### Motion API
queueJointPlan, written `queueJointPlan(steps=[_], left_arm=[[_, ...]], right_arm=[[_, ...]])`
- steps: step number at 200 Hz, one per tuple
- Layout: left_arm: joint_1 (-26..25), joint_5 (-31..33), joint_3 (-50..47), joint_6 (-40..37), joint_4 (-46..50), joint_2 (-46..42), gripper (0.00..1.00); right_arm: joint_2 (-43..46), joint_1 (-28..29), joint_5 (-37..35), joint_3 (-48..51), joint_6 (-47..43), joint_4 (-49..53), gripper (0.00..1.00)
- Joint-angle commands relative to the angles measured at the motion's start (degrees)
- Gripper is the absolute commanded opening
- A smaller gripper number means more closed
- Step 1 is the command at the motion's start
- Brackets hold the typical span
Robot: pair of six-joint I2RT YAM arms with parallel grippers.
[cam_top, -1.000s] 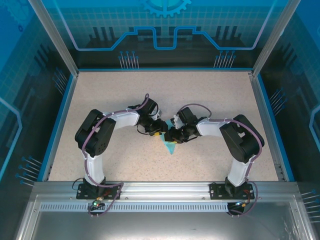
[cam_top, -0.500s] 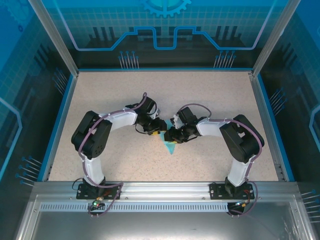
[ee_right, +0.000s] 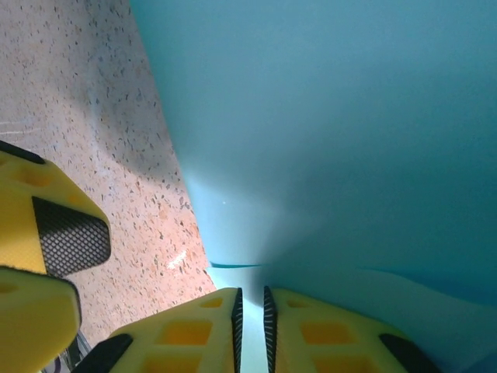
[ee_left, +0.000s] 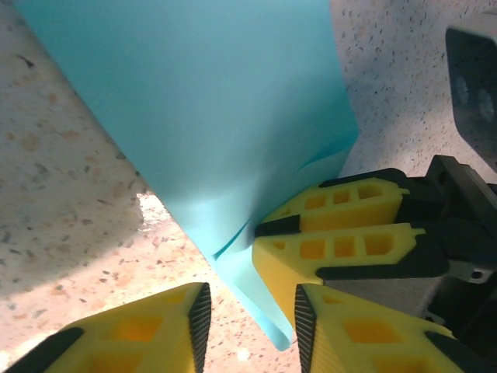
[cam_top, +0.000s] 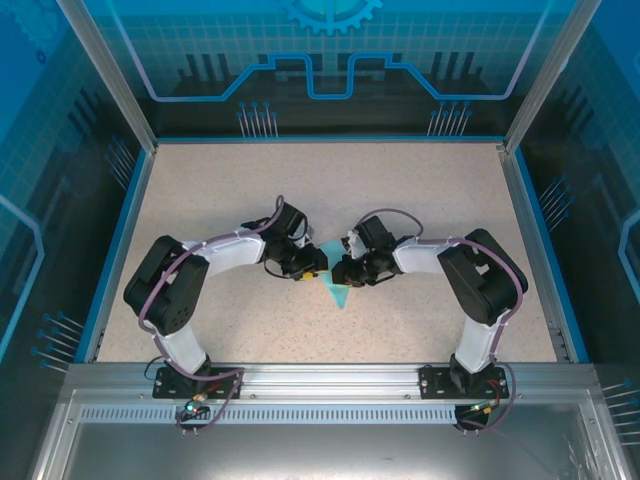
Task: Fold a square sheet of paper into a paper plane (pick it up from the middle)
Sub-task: Third fold the triangle at the center of the table.
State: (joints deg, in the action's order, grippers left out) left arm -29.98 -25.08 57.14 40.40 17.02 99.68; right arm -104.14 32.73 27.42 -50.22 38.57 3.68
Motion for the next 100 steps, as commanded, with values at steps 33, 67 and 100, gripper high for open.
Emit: queueJointPlan(steps=[33,67,100], left_arm=[[-1.6,0.1,-0.6,1.3,-2.2,1.7,0.25],[-2.4,-0.1,-1.1,2.3,-4.0,2.9,0.21],[-2.9,0.1,-1.6,2.4,-4.5,4.3,0.19]], right_arm=[[-1.7,0.4,-0.4,2.0,-0.5,0.4,0.09],[-1.8,0.2,-0.3,2.6,-0.4,0.0,0.06],[-1.8,0.1,0.1,2.7,-0.2,-0.2,0.02]])
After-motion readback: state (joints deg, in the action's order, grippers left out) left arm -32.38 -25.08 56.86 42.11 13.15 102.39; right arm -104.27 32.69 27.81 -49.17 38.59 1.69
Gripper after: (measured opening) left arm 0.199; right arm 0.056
